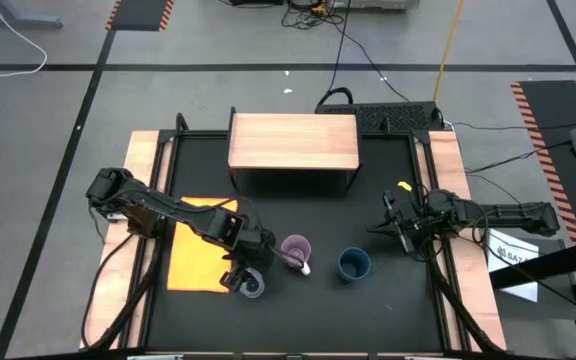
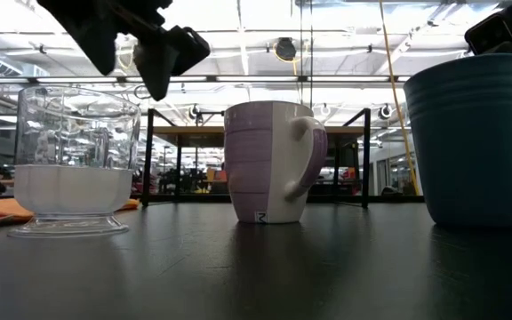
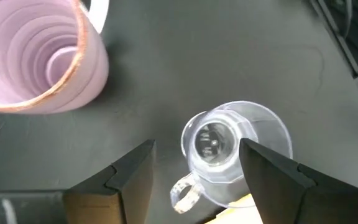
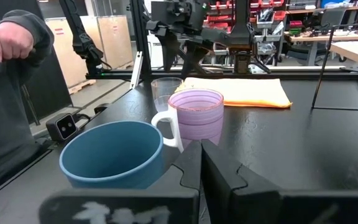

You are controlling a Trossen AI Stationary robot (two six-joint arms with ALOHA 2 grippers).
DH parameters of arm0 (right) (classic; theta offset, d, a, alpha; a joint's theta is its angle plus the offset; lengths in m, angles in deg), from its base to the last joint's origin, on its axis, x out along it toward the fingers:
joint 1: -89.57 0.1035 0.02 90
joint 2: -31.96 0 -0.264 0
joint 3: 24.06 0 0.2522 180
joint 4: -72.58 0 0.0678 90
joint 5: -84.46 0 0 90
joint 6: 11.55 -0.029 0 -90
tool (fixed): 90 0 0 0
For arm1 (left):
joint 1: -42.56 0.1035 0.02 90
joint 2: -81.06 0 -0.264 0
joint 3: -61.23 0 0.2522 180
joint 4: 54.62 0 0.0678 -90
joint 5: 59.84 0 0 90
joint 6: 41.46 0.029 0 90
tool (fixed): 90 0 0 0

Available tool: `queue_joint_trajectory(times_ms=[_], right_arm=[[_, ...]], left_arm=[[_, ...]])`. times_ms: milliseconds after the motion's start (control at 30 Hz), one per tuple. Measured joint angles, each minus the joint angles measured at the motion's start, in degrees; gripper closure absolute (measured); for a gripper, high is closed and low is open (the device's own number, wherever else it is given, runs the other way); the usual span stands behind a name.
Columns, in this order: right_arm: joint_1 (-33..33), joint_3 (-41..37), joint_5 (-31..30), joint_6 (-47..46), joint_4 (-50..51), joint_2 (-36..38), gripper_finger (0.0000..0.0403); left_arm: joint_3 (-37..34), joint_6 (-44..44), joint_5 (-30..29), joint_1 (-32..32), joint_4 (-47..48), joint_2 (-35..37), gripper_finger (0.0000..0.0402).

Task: Stack small to large cups/mugs on shelf
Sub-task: Put the transparent mug on the shelf

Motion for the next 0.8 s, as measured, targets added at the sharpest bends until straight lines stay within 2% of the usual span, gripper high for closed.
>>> queue_joint_trajectory(times_ms=[367,800], right_arm=[[0.01,-0.02,0.0,-0.01,0.02,-0.31,0.0403],[0.0,-0.02,0.01,-0.84,-0.08,-2.01,0.0403]], left_arm=[[-0.23,0.15,0.88,-0.28,1.57,-4.12,0.0167],[-0.05,0.33,0.64,-0.31,1.21,-4.11,0.0167]])
